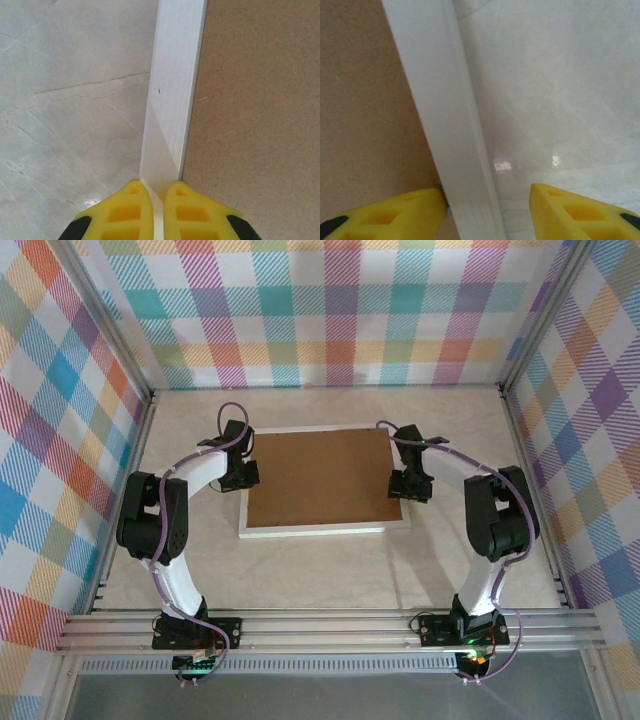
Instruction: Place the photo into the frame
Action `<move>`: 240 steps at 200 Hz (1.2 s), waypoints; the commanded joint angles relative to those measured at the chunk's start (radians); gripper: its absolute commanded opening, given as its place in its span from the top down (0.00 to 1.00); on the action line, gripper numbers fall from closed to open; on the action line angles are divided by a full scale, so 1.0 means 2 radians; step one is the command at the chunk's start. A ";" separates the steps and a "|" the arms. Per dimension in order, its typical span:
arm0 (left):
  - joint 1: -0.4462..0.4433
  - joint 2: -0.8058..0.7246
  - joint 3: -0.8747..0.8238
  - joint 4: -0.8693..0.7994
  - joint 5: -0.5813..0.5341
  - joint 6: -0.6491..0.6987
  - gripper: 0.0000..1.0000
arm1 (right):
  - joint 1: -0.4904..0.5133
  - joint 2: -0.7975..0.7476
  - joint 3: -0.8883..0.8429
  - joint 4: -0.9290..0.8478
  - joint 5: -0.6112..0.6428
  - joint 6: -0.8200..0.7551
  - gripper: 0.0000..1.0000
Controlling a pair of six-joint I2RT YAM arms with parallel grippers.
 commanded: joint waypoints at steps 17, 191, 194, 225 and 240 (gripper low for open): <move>-0.015 -0.015 -0.010 0.018 0.061 -0.018 1.00 | 0.044 0.048 -0.022 0.028 -0.099 0.027 0.46; 0.010 -0.030 0.017 -0.022 0.025 -0.006 1.00 | -0.096 0.009 0.088 0.016 -0.123 -0.098 0.39; 0.011 -0.030 0.018 -0.024 0.023 -0.005 1.00 | -0.099 0.013 0.090 0.016 -0.125 -0.101 0.39; 0.024 -0.040 0.029 -0.038 0.030 -0.006 0.91 | -0.105 0.051 0.122 0.014 -0.154 -0.123 0.39; 0.030 -0.046 0.035 -0.046 0.036 -0.007 0.82 | -0.105 0.067 0.133 0.016 -0.163 -0.125 0.39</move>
